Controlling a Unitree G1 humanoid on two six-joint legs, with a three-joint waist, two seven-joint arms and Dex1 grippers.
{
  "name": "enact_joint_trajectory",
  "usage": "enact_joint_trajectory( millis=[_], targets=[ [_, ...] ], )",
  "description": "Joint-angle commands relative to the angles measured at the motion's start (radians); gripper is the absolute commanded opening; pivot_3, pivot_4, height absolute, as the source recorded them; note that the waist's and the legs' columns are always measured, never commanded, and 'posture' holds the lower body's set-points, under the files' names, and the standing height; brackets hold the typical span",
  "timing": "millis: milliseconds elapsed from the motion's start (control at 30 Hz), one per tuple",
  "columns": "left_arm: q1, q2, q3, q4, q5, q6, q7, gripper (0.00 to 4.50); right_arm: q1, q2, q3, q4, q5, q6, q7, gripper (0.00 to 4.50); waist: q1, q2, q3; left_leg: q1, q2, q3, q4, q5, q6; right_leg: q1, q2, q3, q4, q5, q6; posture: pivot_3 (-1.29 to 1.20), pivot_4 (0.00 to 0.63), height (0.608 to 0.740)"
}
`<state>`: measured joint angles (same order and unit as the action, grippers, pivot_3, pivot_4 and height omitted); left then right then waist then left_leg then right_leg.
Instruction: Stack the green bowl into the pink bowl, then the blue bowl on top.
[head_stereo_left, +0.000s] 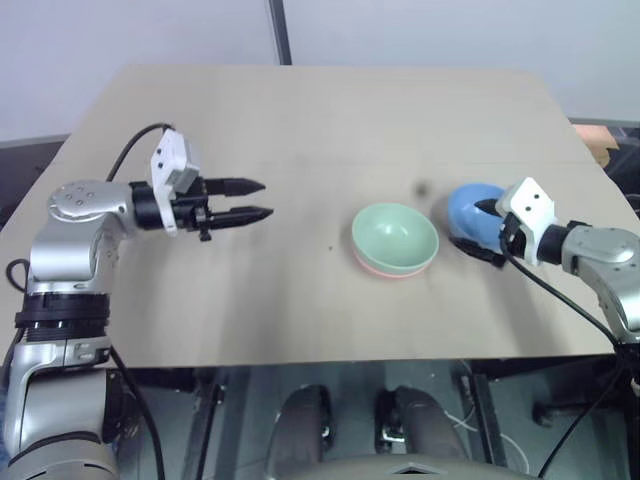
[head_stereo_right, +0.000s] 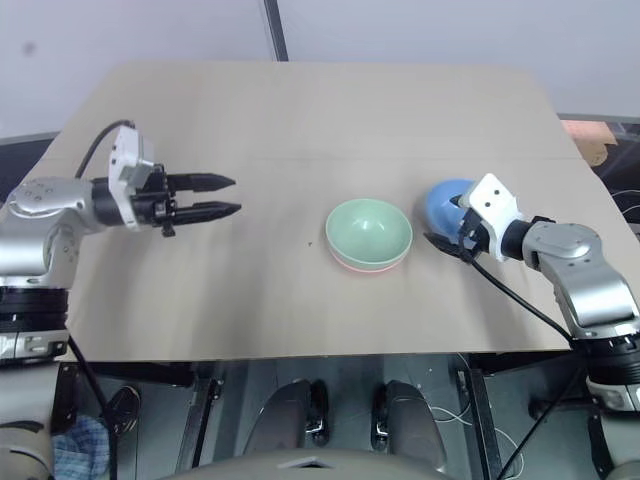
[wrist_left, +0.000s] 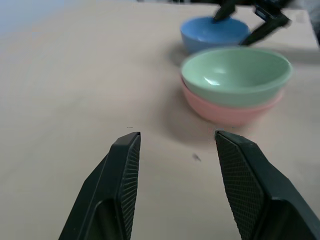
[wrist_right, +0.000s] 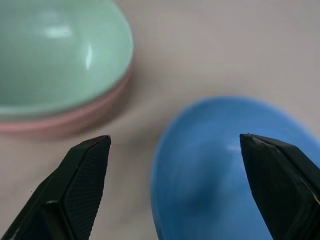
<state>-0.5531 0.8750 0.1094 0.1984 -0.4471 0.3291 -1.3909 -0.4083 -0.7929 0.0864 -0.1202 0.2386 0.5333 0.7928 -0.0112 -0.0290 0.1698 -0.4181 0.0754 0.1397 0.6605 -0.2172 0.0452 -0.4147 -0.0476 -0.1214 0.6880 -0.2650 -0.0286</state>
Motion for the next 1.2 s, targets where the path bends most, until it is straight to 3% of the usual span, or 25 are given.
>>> enact_joint_trajectory(
  millis=[33,267,367,433,533,567,600,667,933,1200],
  targets=[
    [-0.010,0.015,0.027,-0.033,-0.022,-0.011,-0.009,2.49,-0.043,-0.014,0.032,0.006,-0.035,0.025,0.025,4.50,0.001,0.000,0.000,0.000,0.000,0.000,0.000,0.000,0.000,0.000,0.000,0.000,0.000,0.000,0.000,0.00,0.150,0.740],
    [-0.024,0.000,0.028,-0.023,-0.027,-0.034,-0.012,2.49,-0.088,-0.009,0.074,0.058,-0.103,0.070,0.024,4.50,0.000,0.000,0.000,-0.001,0.000,0.000,0.000,0.000,0.000,0.000,-0.001,0.000,0.000,0.000,0.000,0.00,0.150,0.740],
    [-0.032,-0.010,0.028,-0.012,-0.033,-0.050,-0.023,2.60,-0.080,-0.010,0.068,0.042,-0.110,0.061,0.036,3.79,0.000,0.000,0.000,-0.001,0.000,0.000,-0.001,0.000,0.000,-0.001,-0.001,0.000,0.000,0.000,0.000,0.00,0.150,0.740],
    [-0.030,-0.012,0.025,-0.005,-0.033,-0.055,-0.030,2.60,-0.074,-0.010,0.063,0.031,-0.111,0.062,0.040,2.98,0.000,0.000,0.000,-0.001,0.000,0.000,0.000,0.000,0.000,-0.001,-0.001,0.000,0.000,0.000,0.000,0.00,0.150,0.740],
    [-0.028,-0.014,0.023,0.003,-0.032,-0.061,-0.034,2.60,-0.066,-0.009,0.057,0.019,-0.109,0.066,0.044,1.36,0.000,0.000,0.000,-0.001,0.000,0.000,-0.001,0.000,0.000,-0.001,-0.001,0.000,0.000,0.000,0.000,0.00,0.150,0.740],
    [-0.027,-0.014,0.021,0.006,-0.030,-0.066,-0.036,2.60,-0.061,-0.010,0.056,0.014,-0.108,0.066,0.045,1.12,0.000,0.000,0.000,-0.001,0.000,0.000,-0.001,0.000,0.000,-0.001,-0.001,0.000,0.000,0.000,0.000,0.00,0.150,0.740],
    [-0.027,-0.015,0.019,0.008,-0.032,-0.066,-0.039,2.60,-0.057,-0.010,0.055,0.010,-0.108,0.066,0.046,0.53,0.000,0.000,0.000,-0.001,0.000,0.000,-0.001,0.000,0.000,-0.001,-0.001,0.000,0.000,0.000,0.000,0.00,0.150,0.740],
    [-0.027,-0.017,0.016,0.009,-0.032,-0.070,-0.045,2.60,-0.057,-0.009,0.051,0.005,-0.109,0.068,0.046,0.04,0.000,0.000,0.000,-0.001,0.000,0.000,-0.001,0.000,0.000,-0.001,-0.001,0.000,0.000,0.000,0.000,0.00,0.150,0.740],
    [-0.027,-0.018,0.008,0.015,-0.022,-0.093,-0.062,2.60,-0.146,-0.012,0.019,-0.041,-0.090,0.108,0.053,0.04,-0.002,0.002,0.001,-0.001,0.000,0.001,-0.001,0.000,0.000,-0.001,-0.001,0.000,0.000,0.000,0.000,0.00,0.150,0.740],
    [-0.040,-0.012,0.008,0.030,-0.018,-0.098,-0.074,2.60,-0.298,-0.005,0.019,-0.261,0.044,0.249,0.127,0.04,-0.001,0.004,0.003,-0.002,0.000,0.001,-0.002,0.000,0.000,-0.003,-0.001,0.000,0.000,0.000,0.000,0.00,0.150,0.740]
  ],
)
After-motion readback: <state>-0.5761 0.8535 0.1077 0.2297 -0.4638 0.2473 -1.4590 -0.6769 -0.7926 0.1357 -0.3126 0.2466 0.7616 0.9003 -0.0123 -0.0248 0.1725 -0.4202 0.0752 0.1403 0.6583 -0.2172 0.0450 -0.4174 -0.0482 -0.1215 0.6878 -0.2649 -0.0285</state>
